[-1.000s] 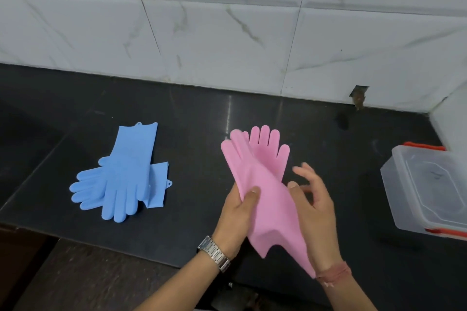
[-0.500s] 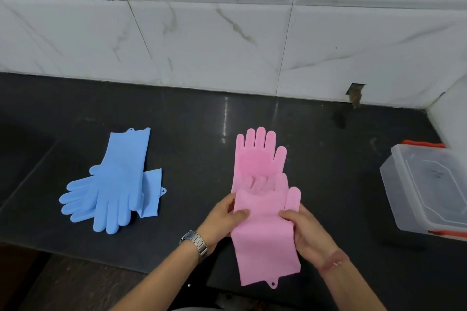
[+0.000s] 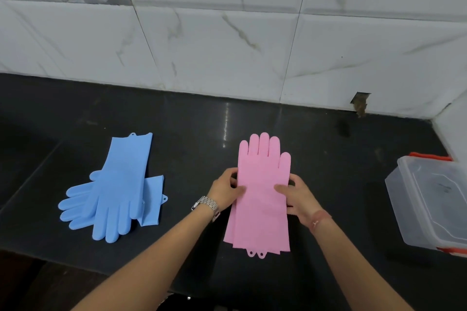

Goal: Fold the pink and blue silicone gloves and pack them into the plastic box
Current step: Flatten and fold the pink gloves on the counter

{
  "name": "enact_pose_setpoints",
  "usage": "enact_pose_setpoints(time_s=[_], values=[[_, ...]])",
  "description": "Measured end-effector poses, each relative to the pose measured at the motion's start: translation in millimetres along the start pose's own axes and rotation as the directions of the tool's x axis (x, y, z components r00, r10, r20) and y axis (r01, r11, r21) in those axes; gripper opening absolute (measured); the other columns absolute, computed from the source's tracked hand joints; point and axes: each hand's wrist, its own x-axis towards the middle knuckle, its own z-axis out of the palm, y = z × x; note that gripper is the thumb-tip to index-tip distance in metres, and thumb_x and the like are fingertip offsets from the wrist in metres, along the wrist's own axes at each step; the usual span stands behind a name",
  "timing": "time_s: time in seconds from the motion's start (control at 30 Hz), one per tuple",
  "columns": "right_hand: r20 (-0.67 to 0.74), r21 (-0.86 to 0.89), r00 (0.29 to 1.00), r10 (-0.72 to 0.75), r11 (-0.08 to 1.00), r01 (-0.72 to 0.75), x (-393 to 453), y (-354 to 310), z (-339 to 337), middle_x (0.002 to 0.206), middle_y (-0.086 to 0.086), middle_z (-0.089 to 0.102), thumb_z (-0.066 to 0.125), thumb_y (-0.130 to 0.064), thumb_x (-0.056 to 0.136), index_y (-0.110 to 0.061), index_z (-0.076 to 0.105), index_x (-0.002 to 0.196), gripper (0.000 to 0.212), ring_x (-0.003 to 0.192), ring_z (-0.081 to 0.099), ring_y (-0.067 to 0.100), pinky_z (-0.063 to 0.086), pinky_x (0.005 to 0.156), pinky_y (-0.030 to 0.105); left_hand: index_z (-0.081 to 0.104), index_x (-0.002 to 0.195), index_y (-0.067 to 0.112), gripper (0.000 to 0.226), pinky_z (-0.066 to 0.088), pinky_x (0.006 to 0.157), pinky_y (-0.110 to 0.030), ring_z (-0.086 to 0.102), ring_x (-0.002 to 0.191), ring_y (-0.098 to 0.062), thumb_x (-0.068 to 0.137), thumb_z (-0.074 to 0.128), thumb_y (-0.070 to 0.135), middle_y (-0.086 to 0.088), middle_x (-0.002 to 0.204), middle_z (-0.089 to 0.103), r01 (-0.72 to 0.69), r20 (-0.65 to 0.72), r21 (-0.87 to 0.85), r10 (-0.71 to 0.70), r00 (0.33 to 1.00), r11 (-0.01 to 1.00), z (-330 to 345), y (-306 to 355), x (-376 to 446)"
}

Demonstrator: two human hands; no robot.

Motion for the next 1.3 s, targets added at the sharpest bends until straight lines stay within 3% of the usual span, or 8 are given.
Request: enact_pose_setpoints(time_s=[0.13,0.3,0.43,0.53,0.7,0.8,1.0,1.3], values=[[0.030,-0.100,0.999,0.022,0.995,-0.019,-2.7,5.7,1.7,0.127,0.006,0.059,0.062,0.002,0.089,-0.022,0.034,0.141,0.064,0.111,0.061,0.029,0.056,0.082,0.048,0.046,0.133,0.022,0.048,0.059,0.074,-0.032,0.067,0.083,-0.016,0.088,0.063,0.014,0.003,0.095,0.065,-0.029,-0.028,0.040,0.031,0.999,0.999,5.3,-8.7,2.1],[0.054,0.075,0.998,0.016,0.997,-0.020,-5.1,0.3,2.1,0.126,0.009,0.061,0.060,0.008,0.089,-0.022,0.034,0.142,0.067,0.105,0.065,0.027,0.061,0.060,0.031,0.050,0.134,0.021,0.049,0.047,0.066,-0.016,0.061,0.075,-0.007,0.087,0.058,0.009,0.006,0.087,0.065,-0.093,-0.104,0.076,0.100,0.990,0.993,5.4,-6.1,6.3],[0.028,-0.003,0.999,0.033,0.999,-0.033,-8.0,11.6,6.4,0.126,0.009,0.061,0.059,0.006,0.090,-0.020,0.033,0.142,0.064,0.110,0.063,0.028,0.059,0.081,0.042,0.051,0.135,0.026,0.050,0.037,0.055,-0.006,0.054,0.069,-0.002,0.089,0.053,0.008,0.008,0.080,0.061,-0.083,-0.074,0.156,0.096,0.993,0.984,2.8,-11.0,7.3],[0.037,0.013,0.998,0.045,0.999,-0.045,-9.4,16.9,4.5,0.119,0.008,0.062,0.064,0.002,0.089,-0.022,0.039,0.131,0.055,0.102,0.067,0.024,0.061,0.075,0.036,0.051,0.136,0.031,0.052,0.040,0.052,-0.002,0.055,0.071,-0.004,0.089,0.052,0.008,0.003,0.087,0.064,-0.121,-0.098,0.183,0.140,0.985,0.976,-0.2,-13.0,9.1],[-0.043,-0.077,0.999,0.000,0.997,-0.003,-10.4,30.9,2.2,0.110,0.007,0.064,0.062,0.005,0.089,-0.019,0.040,0.130,0.052,0.100,0.066,0.022,0.060,0.077,0.037,0.051,0.136,0.029,0.049,0.054,0.072,-0.033,0.056,0.073,-0.017,0.091,0.054,0.010,0.000,0.081,0.058,-0.104,-0.088,0.268,0.132,0.987,0.958,2.6,-8.2,8.1],[-0.122,-0.158,0.989,-0.081,0.985,0.061,-11.9,34.8,2.6,0.101,0.001,0.063,0.063,0.003,0.089,-0.019,0.039,0.130,0.053,0.093,0.065,0.017,0.060,0.072,0.032,0.053,0.134,0.028,0.049,0.057,0.076,-0.038,0.061,0.077,-0.023,0.089,0.056,0.010,-0.001,0.081,0.059,-0.119,-0.108,0.320,0.161,0.981,0.940,4.2,-5.7,7.3],[-0.161,-0.558,0.952,-0.261,0.820,0.131,-30.2,52.3,17.9,0.102,0.000,0.059,0.066,-0.010,0.087,-0.021,0.042,0.119,0.042,0.086,0.063,0.015,0.058,0.076,0.034,0.058,0.123,0.020,0.034,0.050,0.068,-0.033,0.057,0.078,-0.020,0.090,0.058,0.015,-0.003,0.088,0.063,-0.099,-0.186,0.419,0.192,0.964,0.903,9.7,-8.0,1.8],[-0.163,-0.510,0.953,-0.255,0.849,0.139,-49.5,72.7,10.9,0.087,-0.002,0.062,0.063,-0.010,0.090,-0.020,0.042,0.094,0.024,0.075,0.061,0.007,0.051,0.056,0.020,0.051,0.096,0.019,0.023,0.047,0.062,-0.028,0.061,0.075,-0.017,0.088,0.064,0.035,0.003,0.087,0.061,-0.021,-0.174,0.414,0.102,0.979,0.910,23.9,-24.6,-22.9]])
